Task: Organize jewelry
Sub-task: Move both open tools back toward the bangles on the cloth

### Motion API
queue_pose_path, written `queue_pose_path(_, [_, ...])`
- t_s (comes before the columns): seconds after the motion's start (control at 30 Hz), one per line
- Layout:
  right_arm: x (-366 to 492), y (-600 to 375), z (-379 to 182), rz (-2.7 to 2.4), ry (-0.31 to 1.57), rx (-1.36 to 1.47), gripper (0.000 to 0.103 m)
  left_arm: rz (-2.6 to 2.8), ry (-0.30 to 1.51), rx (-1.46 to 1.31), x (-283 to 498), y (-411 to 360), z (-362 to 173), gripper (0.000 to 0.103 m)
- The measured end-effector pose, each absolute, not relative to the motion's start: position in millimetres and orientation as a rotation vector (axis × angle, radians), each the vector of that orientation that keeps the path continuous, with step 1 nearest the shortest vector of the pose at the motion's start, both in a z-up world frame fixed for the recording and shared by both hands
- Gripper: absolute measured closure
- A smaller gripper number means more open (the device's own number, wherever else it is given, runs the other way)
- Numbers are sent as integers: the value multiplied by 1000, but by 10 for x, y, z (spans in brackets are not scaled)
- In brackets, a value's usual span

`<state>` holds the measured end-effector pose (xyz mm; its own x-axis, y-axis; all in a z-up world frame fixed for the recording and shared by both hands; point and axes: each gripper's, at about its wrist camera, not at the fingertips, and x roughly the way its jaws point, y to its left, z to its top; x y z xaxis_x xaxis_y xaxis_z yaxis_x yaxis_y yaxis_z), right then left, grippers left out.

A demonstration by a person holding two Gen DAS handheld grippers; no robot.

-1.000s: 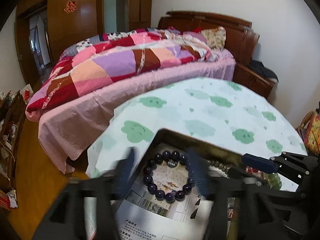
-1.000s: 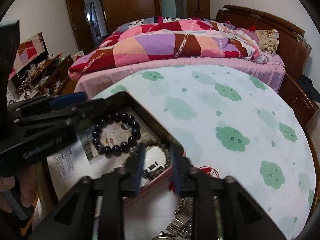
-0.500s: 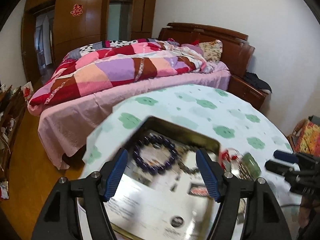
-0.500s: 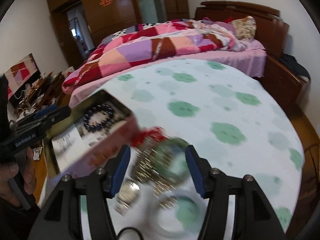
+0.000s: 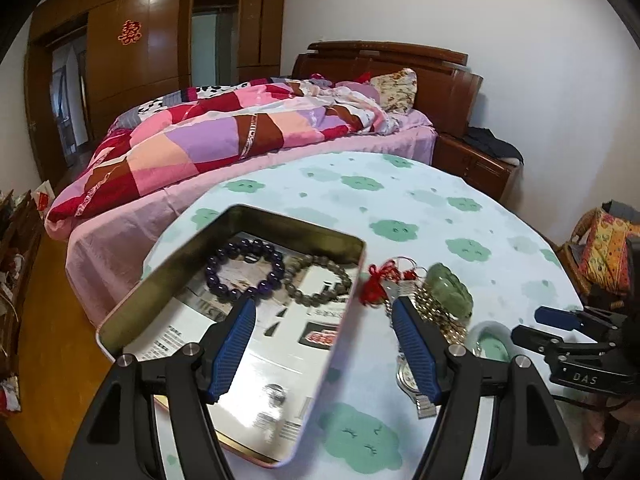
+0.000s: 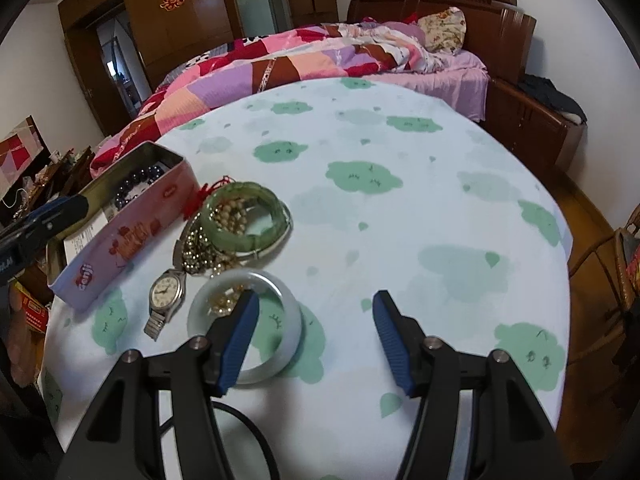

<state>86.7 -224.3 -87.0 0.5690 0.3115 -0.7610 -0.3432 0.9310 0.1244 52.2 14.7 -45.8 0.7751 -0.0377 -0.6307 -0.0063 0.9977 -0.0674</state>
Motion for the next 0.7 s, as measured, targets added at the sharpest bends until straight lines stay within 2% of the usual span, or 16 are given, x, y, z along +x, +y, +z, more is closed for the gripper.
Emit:
queue_pose_path(0.23, [844, -2153, -967, 406, 896, -70, 42, -52, 698, -51, 506, -7, -493, 32])
queue_pose_path(0.4, [837, -2082, -1052, 405, 902, -115, 57, -99, 709, -12, 546, -187, -497, 32])
queue_pose_path(0.47, [815, -2063, -1053, 381, 883, -152, 91, -139, 720, 3, 606, -287, -505, 32])
queue_pose_path(0.7, [850, -2237, -1028, 358, 878, -73, 90, -212, 802, 3, 1027, -567, -612, 32])
